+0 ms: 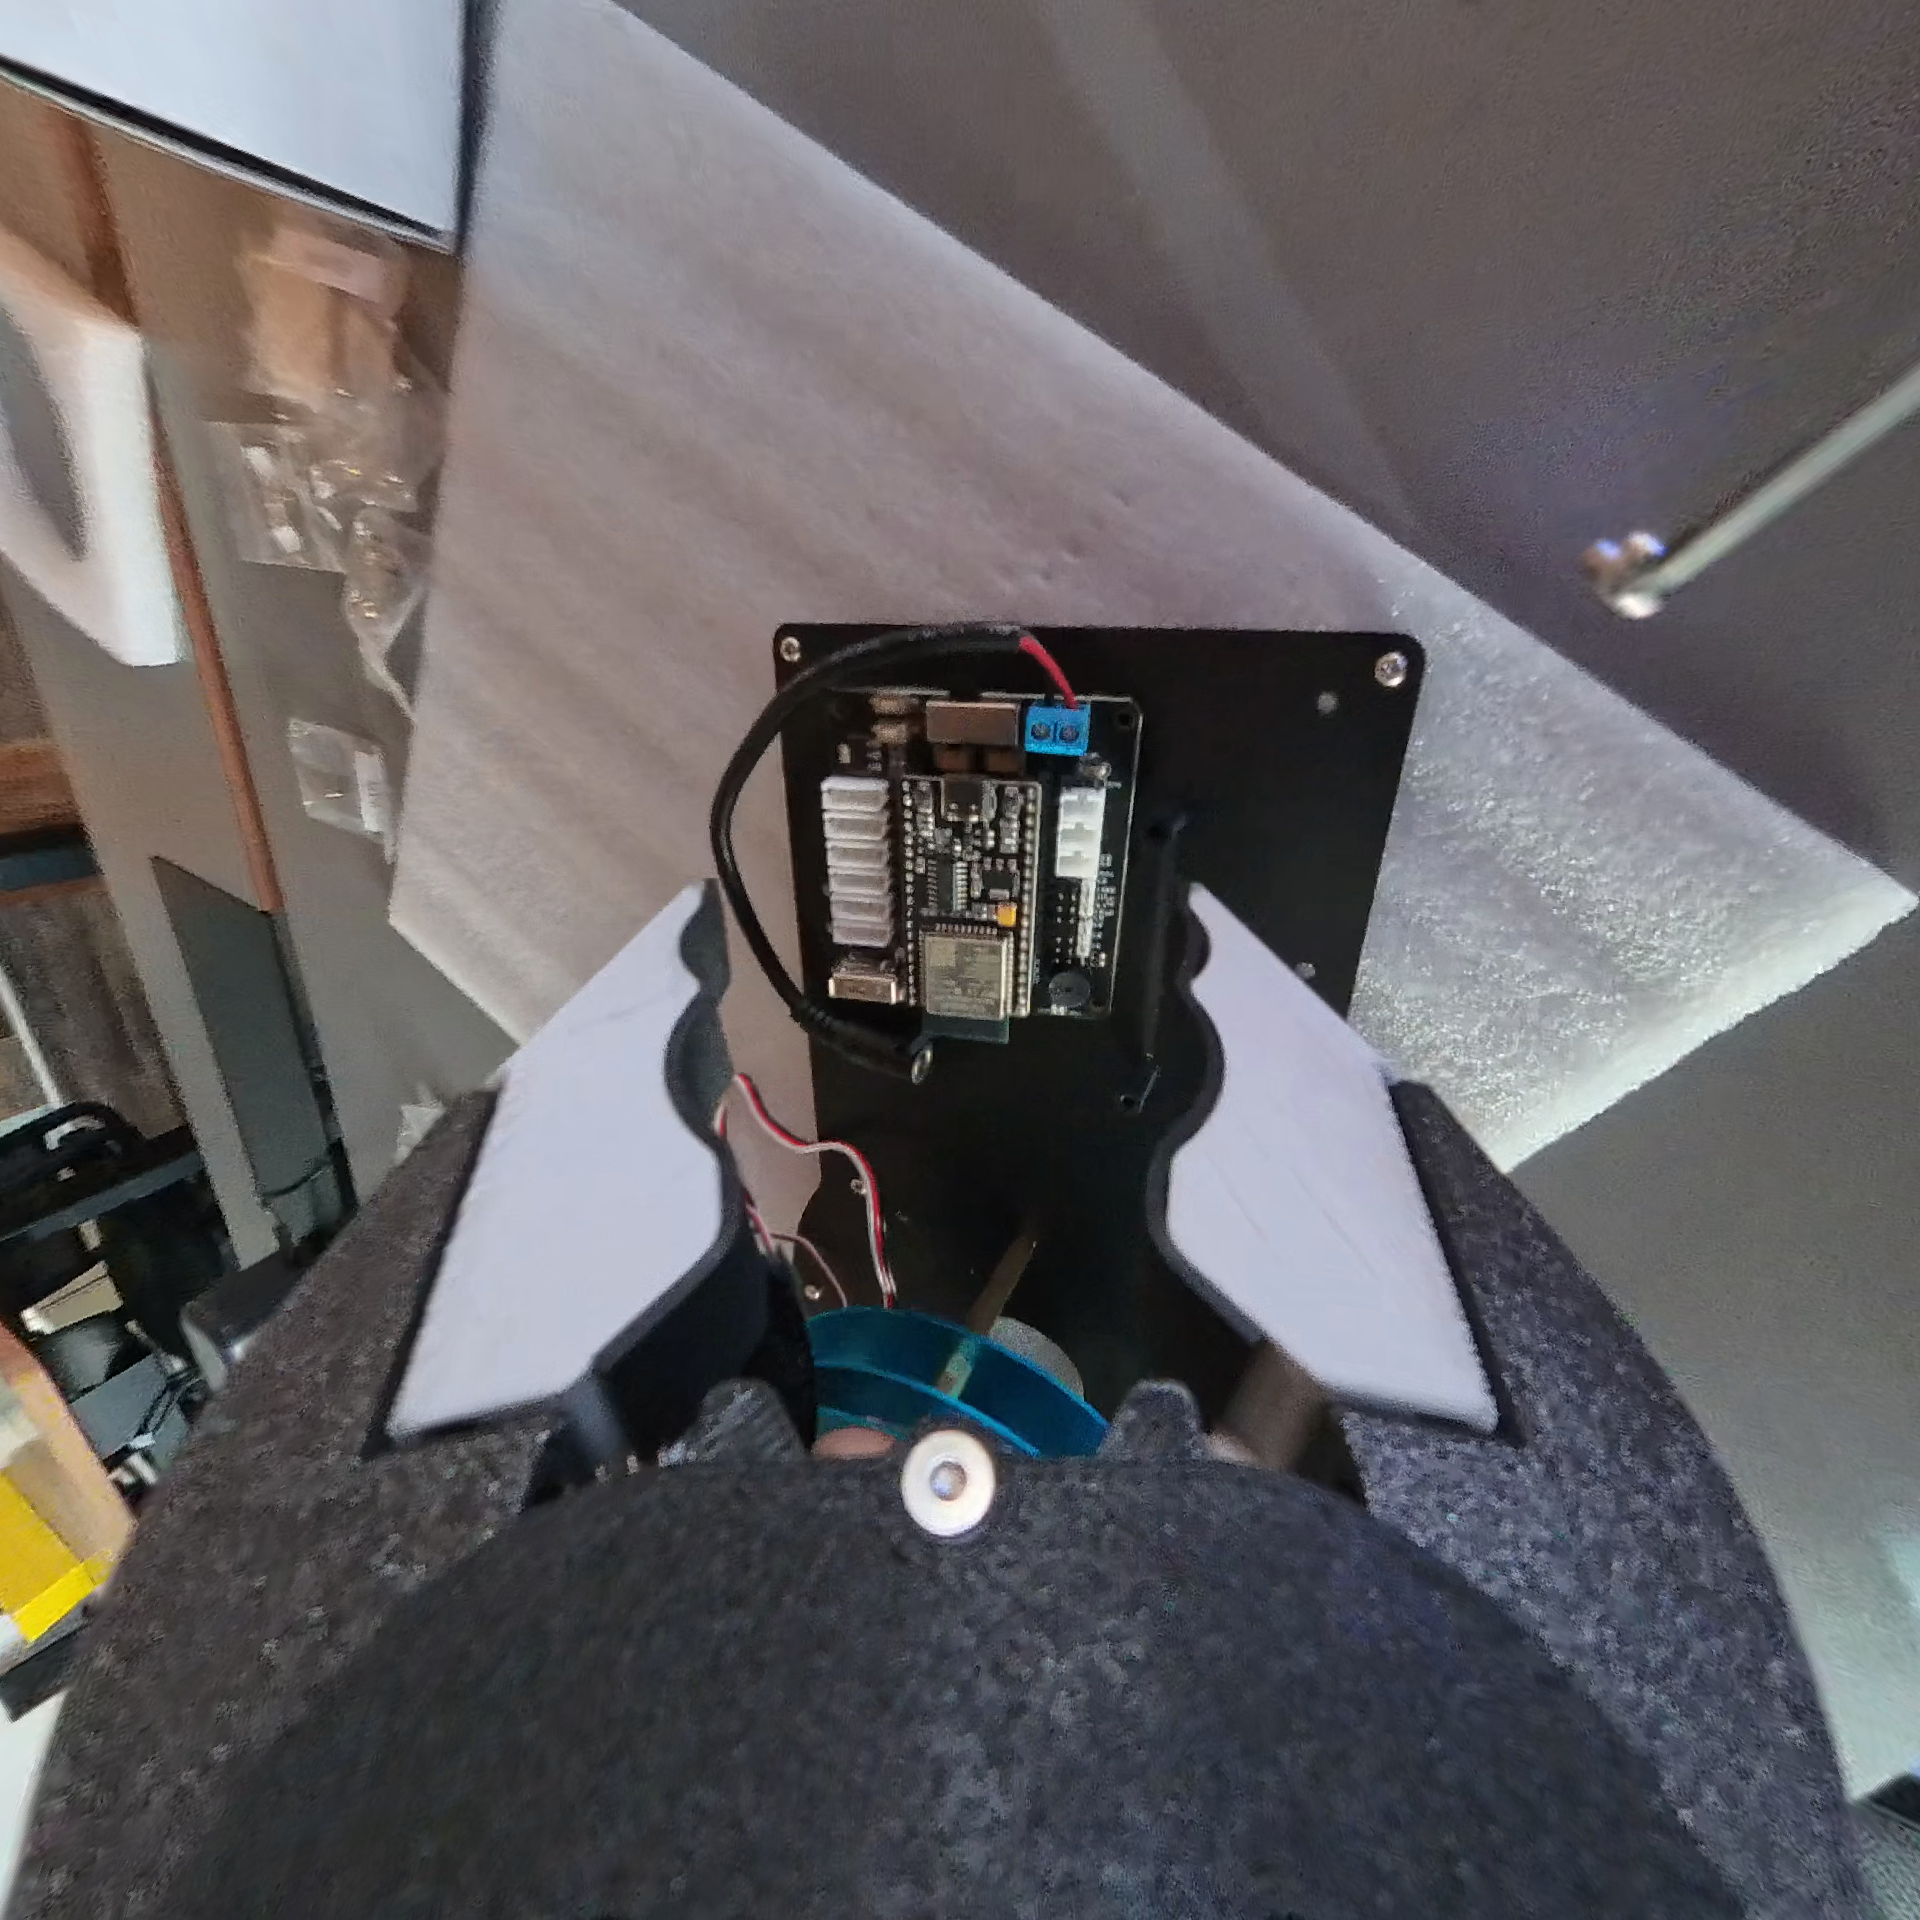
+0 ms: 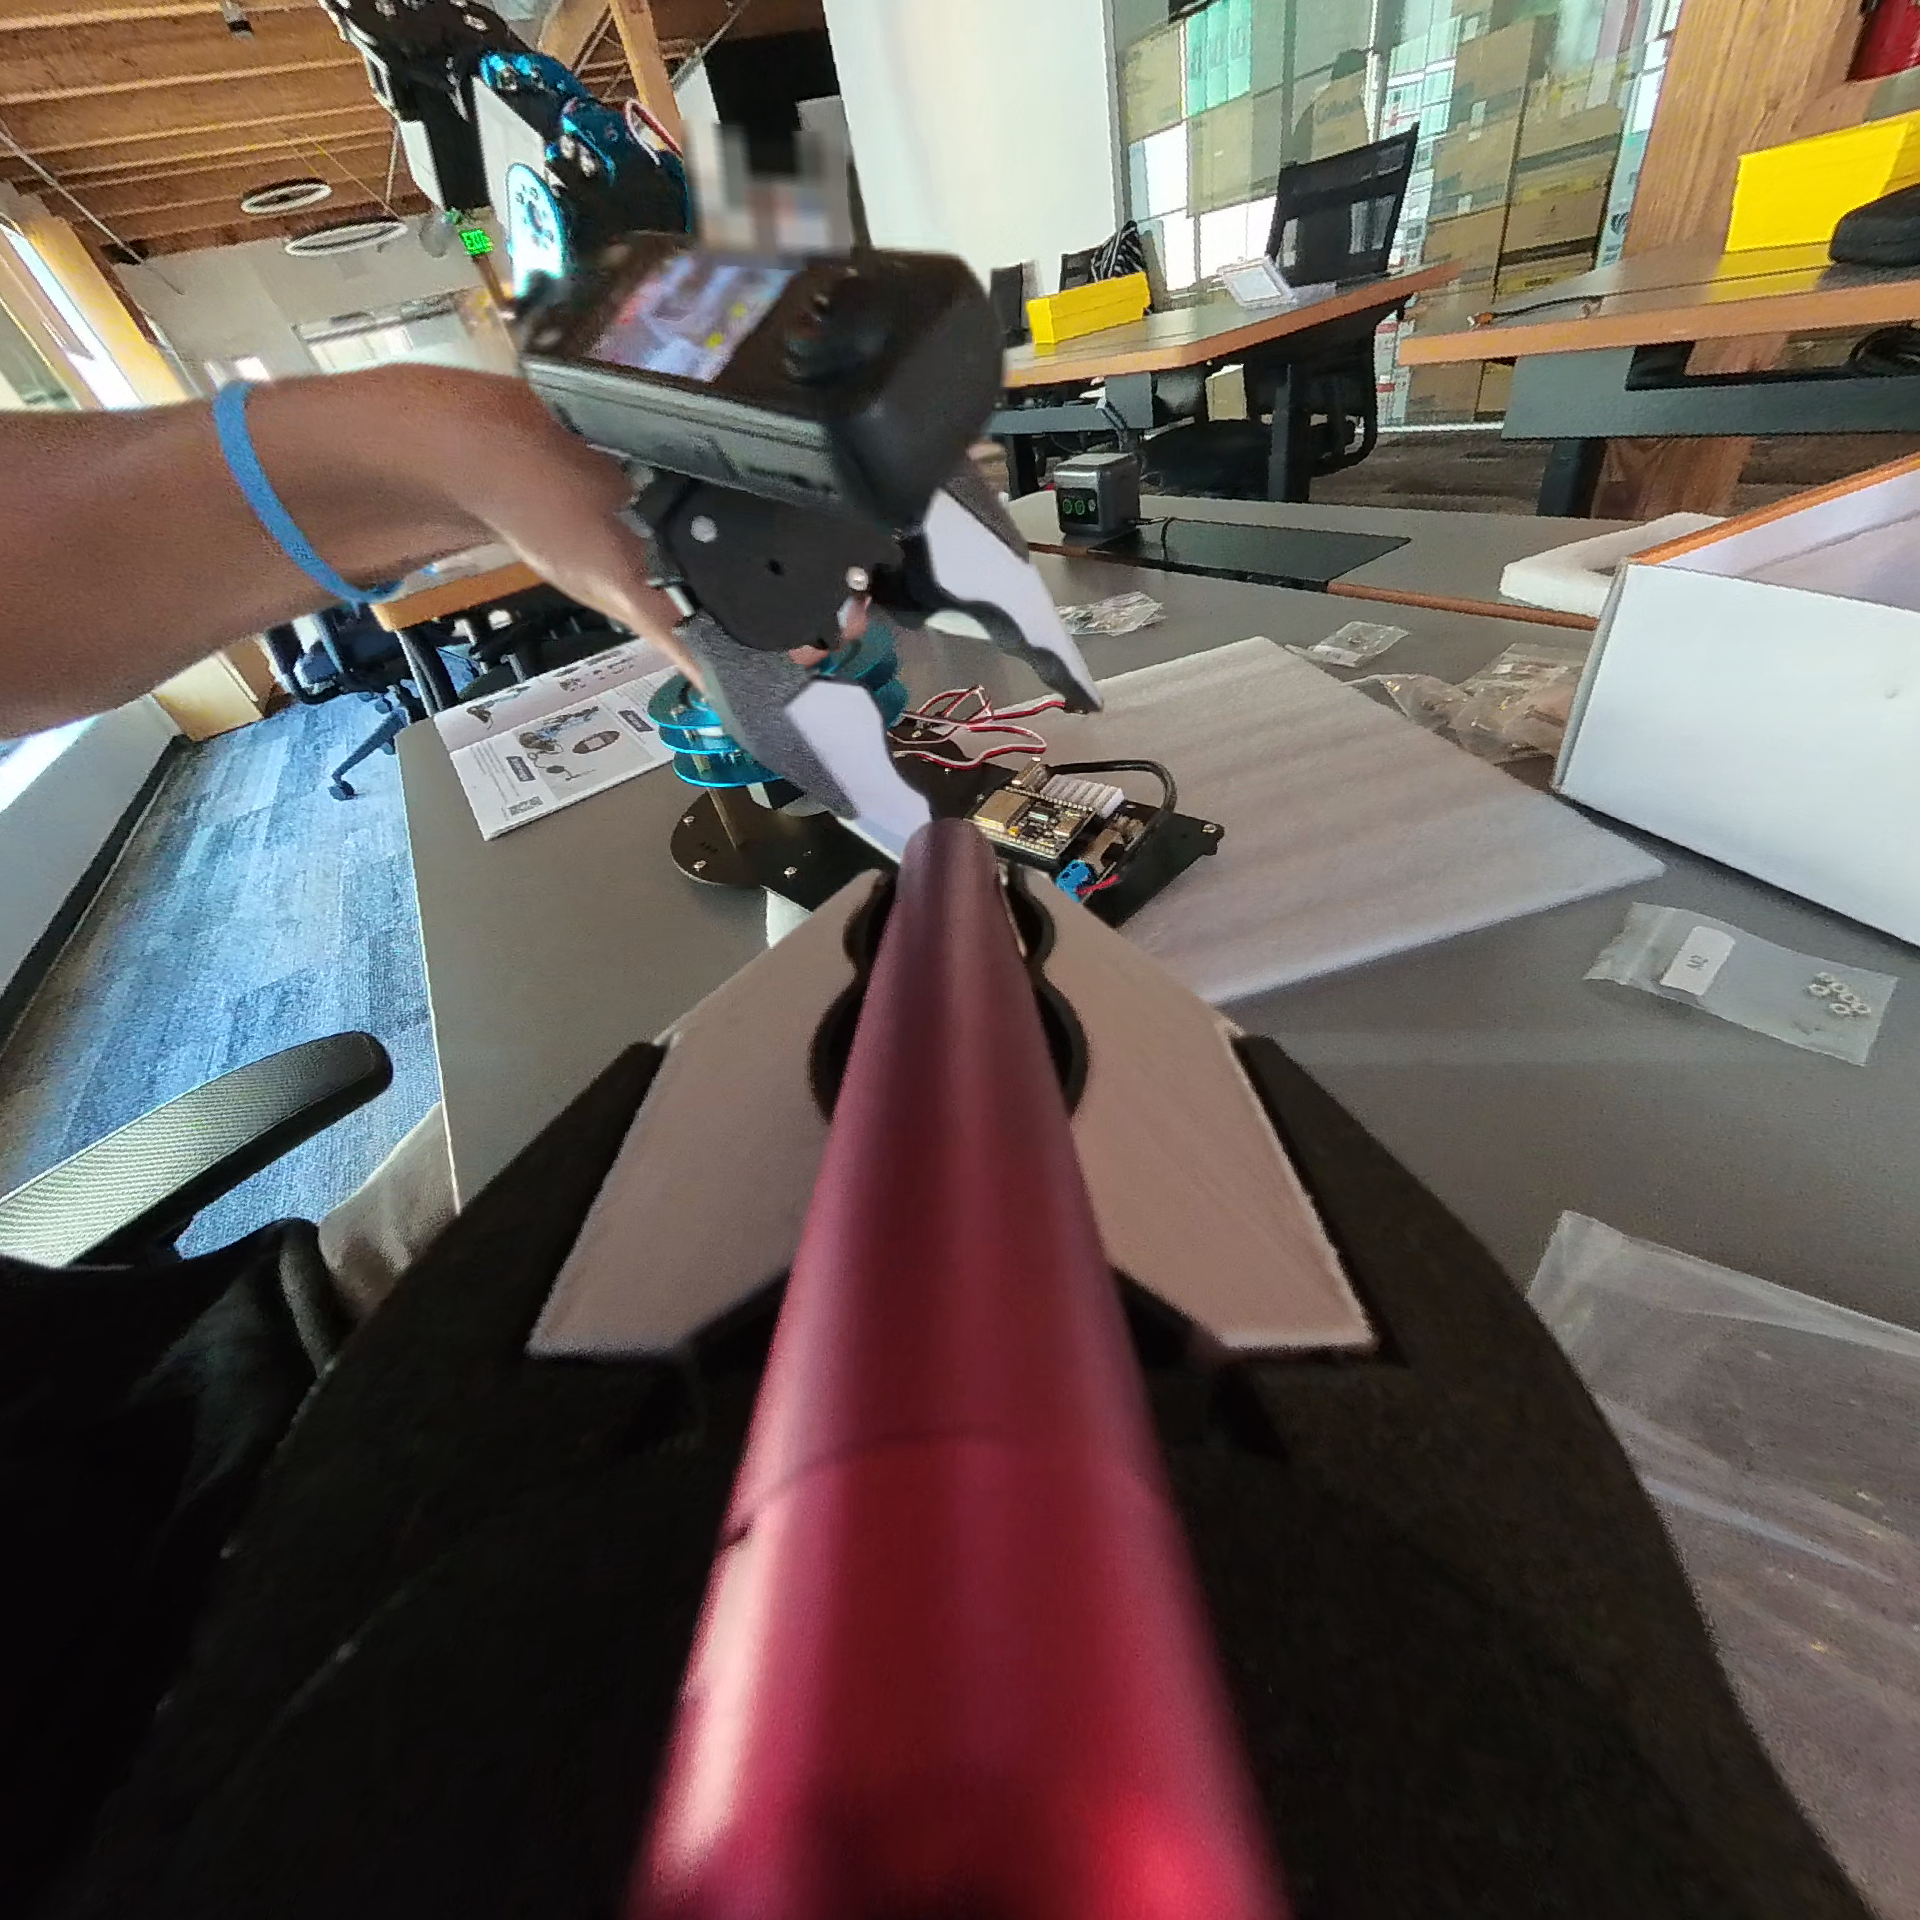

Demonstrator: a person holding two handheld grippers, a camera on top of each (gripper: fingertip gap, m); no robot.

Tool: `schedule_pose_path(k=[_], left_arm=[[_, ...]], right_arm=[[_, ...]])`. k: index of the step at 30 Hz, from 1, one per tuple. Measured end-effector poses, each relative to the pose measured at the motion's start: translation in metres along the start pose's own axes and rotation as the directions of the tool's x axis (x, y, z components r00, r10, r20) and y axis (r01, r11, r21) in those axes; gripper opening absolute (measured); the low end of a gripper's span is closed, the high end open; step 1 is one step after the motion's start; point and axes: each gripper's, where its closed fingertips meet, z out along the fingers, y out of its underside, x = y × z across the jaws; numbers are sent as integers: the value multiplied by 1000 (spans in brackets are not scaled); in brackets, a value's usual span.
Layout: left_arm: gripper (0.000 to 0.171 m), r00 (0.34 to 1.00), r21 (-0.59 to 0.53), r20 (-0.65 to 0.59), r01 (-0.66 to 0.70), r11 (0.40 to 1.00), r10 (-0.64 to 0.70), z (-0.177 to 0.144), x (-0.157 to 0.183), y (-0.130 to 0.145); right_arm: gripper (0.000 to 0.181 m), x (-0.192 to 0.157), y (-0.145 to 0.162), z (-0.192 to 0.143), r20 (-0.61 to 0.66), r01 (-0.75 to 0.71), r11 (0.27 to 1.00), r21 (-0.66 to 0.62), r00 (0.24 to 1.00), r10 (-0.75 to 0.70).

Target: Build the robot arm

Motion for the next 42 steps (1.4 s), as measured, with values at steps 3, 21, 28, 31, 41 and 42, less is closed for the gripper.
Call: schedule_pose_path(k=[3, 21, 28, 31, 41, 42], left_arm=[[86, 997, -54, -79, -24, 998, 20, 10, 5, 3], [65, 904, -140, -427, -74, 987, 7, 23, 13, 11], [58, 948, -157, -294, -173, 972, 121, 15, 7, 22], [57, 950, -169, -296, -152, 974, 96, 8, 6, 26], [57, 926, -186, -374, -128, 974, 50, -5, 9, 25], [57, 924, -190, -379, -131, 973, 50, -3, 9, 26]], right_arm=[[21, -5, 1, 2, 25, -3, 1000, -6, 1000, 3], [21, -14, 10, 4, 79, -6, 999, -46, 997, 10], [22, -13, 11, 5, 78, -13, 999, -51, 997, 17], [21, -14, 12, 5, 77, -10, 999, -54, 997, 14], [21, -12, 11, 3, 65, -7, 999, -52, 998, 10], [21, -11, 10, 2, 64, -8, 999, -52, 998, 11]])
